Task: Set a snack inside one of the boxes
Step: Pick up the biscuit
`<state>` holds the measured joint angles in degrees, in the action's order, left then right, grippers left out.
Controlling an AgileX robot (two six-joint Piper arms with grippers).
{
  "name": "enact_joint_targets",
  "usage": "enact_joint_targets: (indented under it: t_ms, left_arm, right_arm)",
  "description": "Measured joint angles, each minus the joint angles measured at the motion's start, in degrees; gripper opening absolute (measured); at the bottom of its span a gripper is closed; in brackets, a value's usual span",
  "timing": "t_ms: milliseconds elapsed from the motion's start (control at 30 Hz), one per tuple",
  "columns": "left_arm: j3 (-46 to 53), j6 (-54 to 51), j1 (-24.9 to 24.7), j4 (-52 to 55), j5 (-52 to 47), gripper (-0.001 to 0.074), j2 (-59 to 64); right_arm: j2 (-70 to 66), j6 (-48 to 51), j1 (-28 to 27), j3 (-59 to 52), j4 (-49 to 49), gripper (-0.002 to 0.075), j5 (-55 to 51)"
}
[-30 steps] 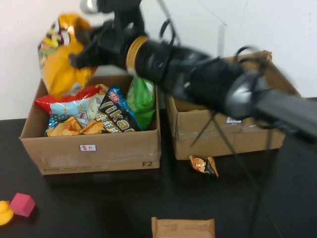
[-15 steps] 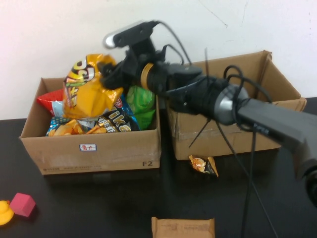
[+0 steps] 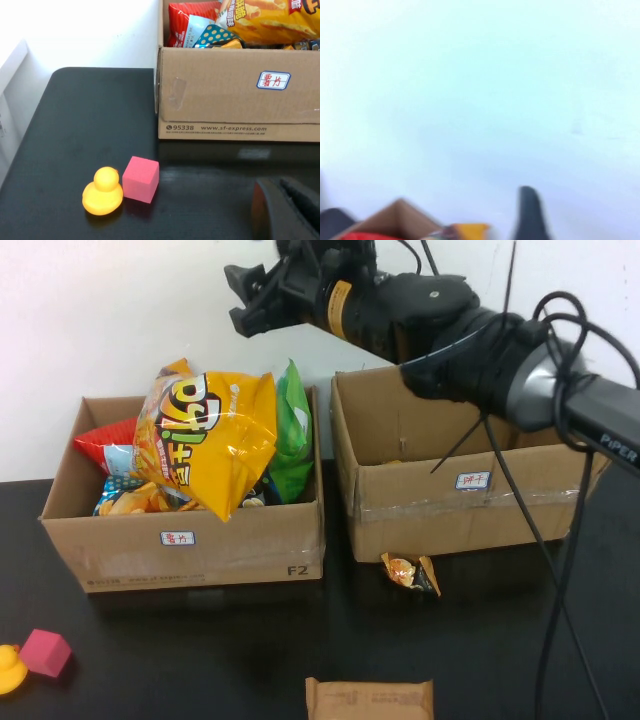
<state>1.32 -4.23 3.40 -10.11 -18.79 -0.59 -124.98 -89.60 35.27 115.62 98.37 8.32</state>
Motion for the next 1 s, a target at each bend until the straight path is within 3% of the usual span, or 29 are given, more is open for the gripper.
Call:
enact_joint_targets:
  t_ms: [67, 200, 300, 633, 1000]
  left_arm:
    - [0.0, 0.0, 0.0, 0.0, 0.0, -0.0002, 0.0]
    - [0.0, 0.0, 0.0, 0.0, 0.0, -0.0002, 0.0]
    - [0.0, 0.0, 0.0, 0.0, 0.0, -0.0002, 0.0]
    - [0.0, 0.0, 0.0, 0.0, 0.0, -0.0002, 0.0]
    - [0.0, 0.0, 0.0, 0.0, 0.0, -0.0002, 0.0]
  right_arm:
    - [0.59, -1.35, -0.67, -0.12, 0.54, 0.0388, 5.01]
    - [3.32, -2.74, -1.98, -0.2, 1.52, 0.0115, 16.24]
    - [6.36, -4.08, -2.64, -0.2, 2.05, 0.0036, 22.29]
    - [18.07, -2.5, -7.09, -11.34, 2.72, 0.0004, 27.26]
    - [20.77, 7.01, -11.15, -18.78, 2.65, 0.0002, 2.42]
